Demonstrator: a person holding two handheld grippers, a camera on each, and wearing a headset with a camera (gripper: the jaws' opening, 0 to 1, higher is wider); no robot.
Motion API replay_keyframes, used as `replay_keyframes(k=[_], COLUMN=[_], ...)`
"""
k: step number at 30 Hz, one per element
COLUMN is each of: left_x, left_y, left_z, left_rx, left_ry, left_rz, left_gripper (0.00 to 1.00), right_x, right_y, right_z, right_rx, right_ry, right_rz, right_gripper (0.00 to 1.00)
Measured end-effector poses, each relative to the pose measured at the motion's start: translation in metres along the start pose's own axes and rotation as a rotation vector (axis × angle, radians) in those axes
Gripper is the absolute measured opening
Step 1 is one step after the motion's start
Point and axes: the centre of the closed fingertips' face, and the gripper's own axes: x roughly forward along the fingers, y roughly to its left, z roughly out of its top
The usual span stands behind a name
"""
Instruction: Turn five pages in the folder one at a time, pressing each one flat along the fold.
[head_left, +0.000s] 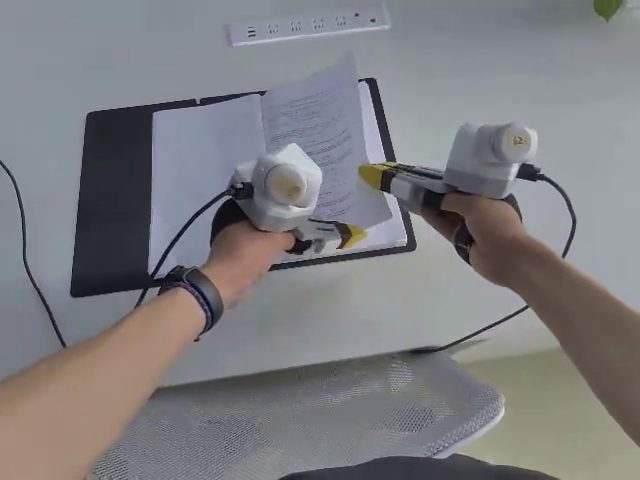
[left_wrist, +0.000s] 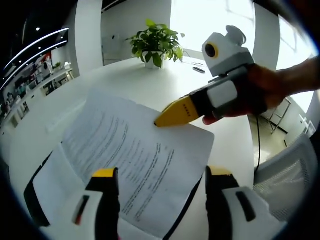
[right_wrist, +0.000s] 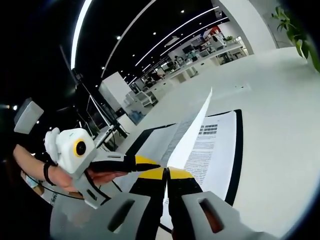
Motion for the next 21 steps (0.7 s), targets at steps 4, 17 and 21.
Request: replay_keyframes(k=[4,17,21], left_x=[-0.014,-0.064,-0.079], left_y=[0.009,0.031,0.035], left_z=[-0.003,-0.004,-0.007], left_rx=[-0.002,-0.062,-0.078], left_ry=[-0.005,-0.077,-0.092], left_rz=[0.017,0.068,0.085], left_gripper=[0.71,0.74,0.75], right_x=[-0.001,0.002,0.006], right_y=[0.01,0.045,0.057], right_z=[0.009,0.031,0.034], right_rx=[-0.006,-0.058,-0.087], right_ry=[-0.027,-0.064,-0.059], right_rz=[0.02,0.07,0.086], right_gripper=[0.0,0.0,0.0])
